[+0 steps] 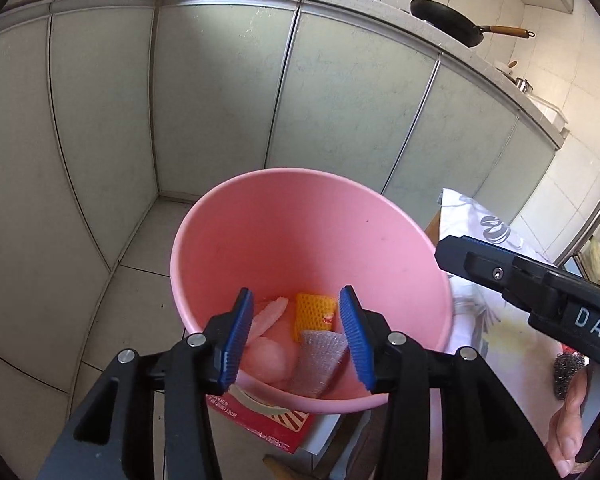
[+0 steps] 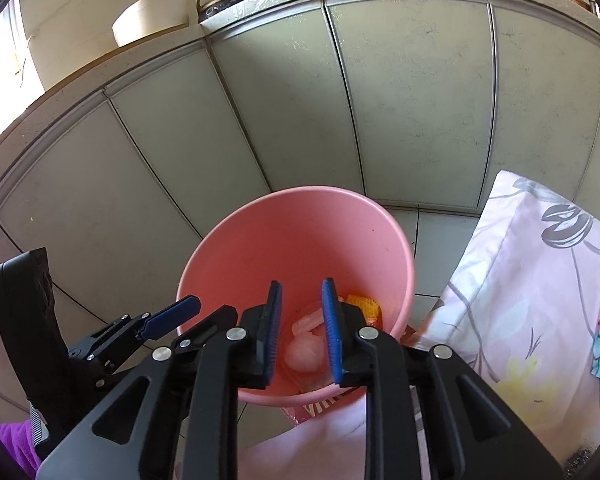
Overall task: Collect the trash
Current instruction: 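Return both tools to the table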
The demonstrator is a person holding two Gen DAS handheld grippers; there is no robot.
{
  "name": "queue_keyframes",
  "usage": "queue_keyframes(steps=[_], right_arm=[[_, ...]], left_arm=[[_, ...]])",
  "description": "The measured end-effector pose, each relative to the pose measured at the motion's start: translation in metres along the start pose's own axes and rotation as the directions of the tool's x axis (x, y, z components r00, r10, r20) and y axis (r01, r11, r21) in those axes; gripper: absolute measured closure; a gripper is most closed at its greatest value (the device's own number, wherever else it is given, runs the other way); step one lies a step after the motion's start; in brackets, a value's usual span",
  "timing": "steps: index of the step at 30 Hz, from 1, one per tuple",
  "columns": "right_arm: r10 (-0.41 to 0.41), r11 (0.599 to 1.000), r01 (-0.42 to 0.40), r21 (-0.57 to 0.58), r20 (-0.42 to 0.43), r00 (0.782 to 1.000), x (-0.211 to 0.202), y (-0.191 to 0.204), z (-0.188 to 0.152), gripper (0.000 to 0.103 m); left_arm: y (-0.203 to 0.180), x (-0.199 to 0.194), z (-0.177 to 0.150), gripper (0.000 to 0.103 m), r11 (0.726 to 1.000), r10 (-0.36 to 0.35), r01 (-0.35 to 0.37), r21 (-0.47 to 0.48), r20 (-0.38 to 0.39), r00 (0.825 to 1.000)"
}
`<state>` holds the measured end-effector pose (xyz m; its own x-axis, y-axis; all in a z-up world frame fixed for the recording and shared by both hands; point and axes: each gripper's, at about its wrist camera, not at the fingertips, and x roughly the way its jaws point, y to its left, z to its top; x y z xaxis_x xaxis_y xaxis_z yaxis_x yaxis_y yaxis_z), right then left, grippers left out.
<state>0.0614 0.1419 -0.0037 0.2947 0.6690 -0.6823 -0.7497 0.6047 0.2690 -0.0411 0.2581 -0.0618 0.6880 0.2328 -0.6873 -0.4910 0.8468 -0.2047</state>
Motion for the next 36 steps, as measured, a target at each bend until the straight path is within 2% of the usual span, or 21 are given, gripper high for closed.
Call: queue_keyframes(steps=[7, 14, 20, 25, 30, 32, 36], right_arm=[[-0.037, 0.999, 0.037, 0.0, 0.029, 0.999, -0.025, -0.003, -0.007, 0.081], [-0.112, 0.994, 0.112, 0.007, 0.085, 0.99, -0.067, -0.013, -0.019, 0.081], [-0.168, 0.986, 0.164, 0.042, 0.112, 0.979, -0.106, -0.03, -0.034, 0.071], [-0.22, 0.975, 0.213, 0.067, 0.128, 0.967, -0.14, -0.047, -0.057, 0.069], [-0.269, 0.96, 0.254, 0.114, 0.137, 0.954, -0.17, -0.069, -0.083, 0.068], [-0.28, 0.955, 0.26, 0.143, 0.138, 0.95, -0.18, -0.081, -0.095, 0.068], [-0.341, 0.931, 0.317, 0.184, 0.123, 0.932, -0.196, -0.103, -0.123, 0.068]], left_arm=[[-0.01, -0.018, 0.007, 0.057, 0.998, -0.056, 0.056, 0.001, 0.026, 0.998], [-0.03, -0.036, 0.013, 0.055, 0.992, -0.127, 0.127, 0.017, 0.05, 0.991], [-0.054, -0.054, 0.016, 0.055, 0.98, -0.192, 0.188, 0.059, 0.065, 0.979], [-0.08, -0.065, 0.013, 0.055, 0.962, -0.249, 0.24, 0.129, 0.061, 0.967], [-0.112, -0.067, 0.005, 0.054, 0.938, -0.301, 0.294, 0.184, 0.012, 0.953], [-0.128, -0.064, 0.0, 0.047, 0.924, -0.323, 0.321, 0.207, -0.023, 0.946], [-0.16, -0.059, -0.012, 0.046, 0.894, -0.357, 0.364, 0.26, -0.075, 0.931]])
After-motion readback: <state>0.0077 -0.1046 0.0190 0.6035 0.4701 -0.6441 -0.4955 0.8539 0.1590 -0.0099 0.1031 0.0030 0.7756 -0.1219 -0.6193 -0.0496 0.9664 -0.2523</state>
